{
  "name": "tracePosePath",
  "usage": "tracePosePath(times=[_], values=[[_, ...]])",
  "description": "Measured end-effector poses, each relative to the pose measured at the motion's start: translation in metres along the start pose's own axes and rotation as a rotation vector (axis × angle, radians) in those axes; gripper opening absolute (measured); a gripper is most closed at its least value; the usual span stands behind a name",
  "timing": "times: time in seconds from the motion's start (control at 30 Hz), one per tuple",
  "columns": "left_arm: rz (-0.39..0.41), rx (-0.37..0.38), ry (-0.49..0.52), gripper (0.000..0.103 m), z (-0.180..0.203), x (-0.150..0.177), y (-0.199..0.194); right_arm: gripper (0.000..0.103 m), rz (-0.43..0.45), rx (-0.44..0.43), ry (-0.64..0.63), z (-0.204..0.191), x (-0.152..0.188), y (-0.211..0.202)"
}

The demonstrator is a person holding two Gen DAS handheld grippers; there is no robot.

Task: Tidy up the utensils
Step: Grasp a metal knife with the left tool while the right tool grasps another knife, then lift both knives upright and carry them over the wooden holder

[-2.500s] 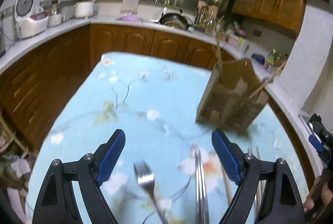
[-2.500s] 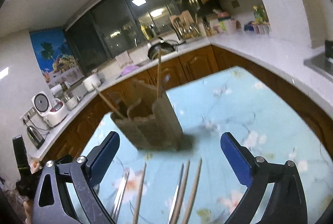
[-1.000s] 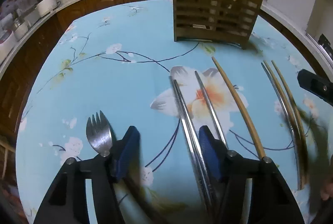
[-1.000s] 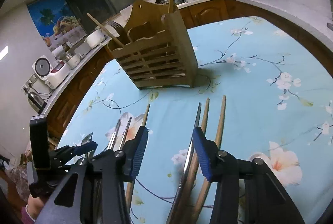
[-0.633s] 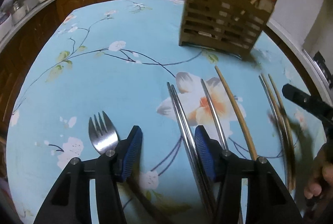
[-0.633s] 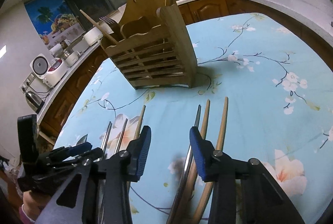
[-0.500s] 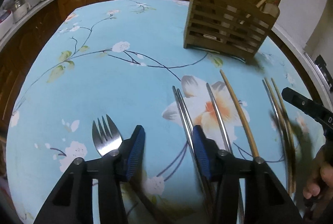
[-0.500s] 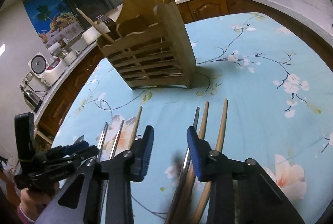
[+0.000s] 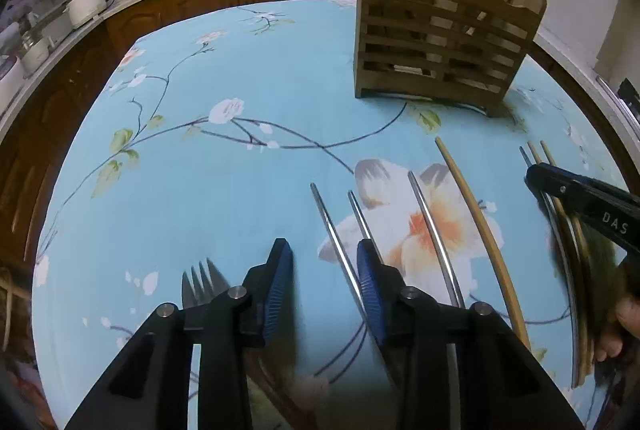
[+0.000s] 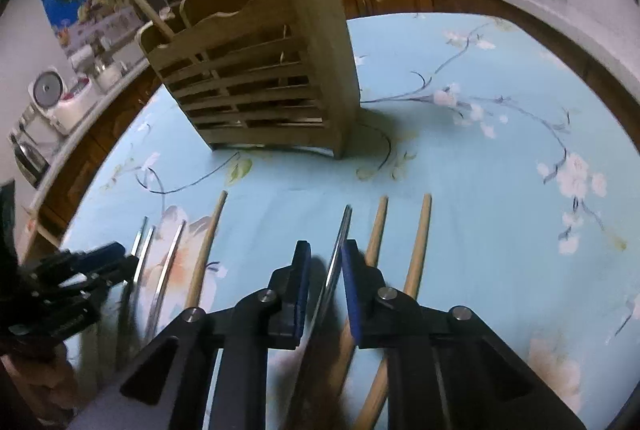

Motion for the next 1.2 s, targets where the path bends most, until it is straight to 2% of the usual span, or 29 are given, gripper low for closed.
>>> tracePosePath(times=[0.1,0.17,0.2,0.27,0.33,0.5,0.67,0.93,1.2], values=[[0.005,0.005,0.013,0.023,0.004,-0.006,0.006,0.015,-0.009,0.043,-0.085,-0.007,-0.005,0.008],[0.008,0.024,0.022,0.009,0.009,-0.009,0.01,0.012,-0.008,0.074,-0.149,-0.013,-0.006,0.012],[0.008,0.033,0.026,0.008,0.01,-0.009,0.01,0.008,-0.009,0.077,-0.172,-0.015,-0.006,0.013],[0.008,0.04,0.026,0.005,0.01,-0.009,0.011,0.007,-0.01,0.068,-0.166,-0.016,-0.006,0.013],[0.005,0.071,0.002,0.003,0.008,-0.008,0.009,0.006,-0.016,0.017,-0.11,-0.013,-0.005,0.009],[0.025,0.103,-0.057,0.003,0.0,-0.008,-0.009,0.005,0.019,-0.052,-0.024,-0.01,-0.01,-0.012],[0.103,0.138,-0.089,0.003,-0.004,-0.02,-0.045,0.004,0.087,-0.103,0.013,-0.016,-0.026,-0.046],[0.258,0.191,-0.122,0.003,-0.011,-0.037,-0.121,0.004,0.223,-0.136,0.016,-0.03,-0.059,-0.107],[0.36,0.209,-0.119,0.003,-0.016,-0.042,-0.173,0.004,0.333,-0.15,0.003,-0.038,-0.086,-0.149]])
Point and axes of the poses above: each gripper's, at about its wrist camera, not at the fingertips, and y roughly the way its jaws point, z to its right, x to its underside, the point moved 8 cm from there along y, roughly the way its jaws point, and after that the axes turned 9 degrees about z, right-handed, at the moved point
